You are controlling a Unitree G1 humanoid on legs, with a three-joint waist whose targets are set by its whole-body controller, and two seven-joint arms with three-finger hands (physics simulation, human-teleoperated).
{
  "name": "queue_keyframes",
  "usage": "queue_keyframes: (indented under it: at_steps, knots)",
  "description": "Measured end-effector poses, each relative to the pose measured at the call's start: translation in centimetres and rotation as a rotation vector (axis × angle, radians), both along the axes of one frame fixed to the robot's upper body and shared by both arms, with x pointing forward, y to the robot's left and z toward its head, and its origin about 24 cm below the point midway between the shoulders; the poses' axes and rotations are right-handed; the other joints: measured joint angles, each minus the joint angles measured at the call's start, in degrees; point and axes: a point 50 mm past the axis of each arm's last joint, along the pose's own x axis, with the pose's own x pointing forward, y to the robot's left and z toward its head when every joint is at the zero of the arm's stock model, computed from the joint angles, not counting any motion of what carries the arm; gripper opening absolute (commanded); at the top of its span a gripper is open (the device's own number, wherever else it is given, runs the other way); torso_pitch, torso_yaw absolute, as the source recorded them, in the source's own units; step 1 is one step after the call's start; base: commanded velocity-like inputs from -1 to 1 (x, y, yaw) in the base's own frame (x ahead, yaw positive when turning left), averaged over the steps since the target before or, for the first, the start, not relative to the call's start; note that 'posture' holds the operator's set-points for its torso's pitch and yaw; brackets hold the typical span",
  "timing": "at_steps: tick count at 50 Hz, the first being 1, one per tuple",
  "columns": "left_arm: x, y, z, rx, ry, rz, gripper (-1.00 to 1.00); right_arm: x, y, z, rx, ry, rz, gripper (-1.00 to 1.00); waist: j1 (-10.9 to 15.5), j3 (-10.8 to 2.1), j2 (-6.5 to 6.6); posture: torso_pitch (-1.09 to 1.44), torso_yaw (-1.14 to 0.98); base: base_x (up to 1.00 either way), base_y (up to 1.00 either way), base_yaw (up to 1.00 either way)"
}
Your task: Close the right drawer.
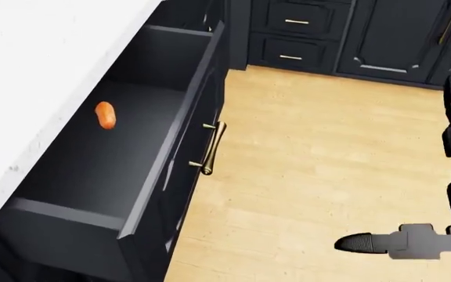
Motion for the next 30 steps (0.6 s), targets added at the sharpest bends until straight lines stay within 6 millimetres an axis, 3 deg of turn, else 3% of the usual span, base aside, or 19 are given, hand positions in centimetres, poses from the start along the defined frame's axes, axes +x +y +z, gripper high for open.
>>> queue_keyframes:
  at_steps: [5,14,21,30]
  knots:
    - [0.0,-0.2,-0.1,0.005,0.003,-0.004,1.0,-1.2,-1.6,-2.8,0.094,0.036,-0.06,1.0,-0.37,0.3,0.74,0.0,0.0,0.0,0.0,0.0]
    - [0.2,-1.3,0.1,0.043,-0.009,-0.039,1.0,-1.5,-1.1,-1.2,0.097,-0.069,-0.021,1.0,-0.36,-0.32,0.62,0.0,0.0,0.0,0.0,0.0]
    - [1.6,-4.5,0.1,0.127,-0.008,-0.166,1.0,-1.4,-1.2,-1.4,0.113,-0.051,-0.022,1.0,-0.38,-0.62,0.52,0.0,0.0,0.0,0.0,0.0]
    - [1.7,-7.7,1.1,0.222,-0.056,-0.244,1.0,-1.0,-1.0,-1.9,0.123,-0.03,-0.011,1.0,-0.37,-0.95,0.61,0.0,0.0,0.0,0.0,0.0]
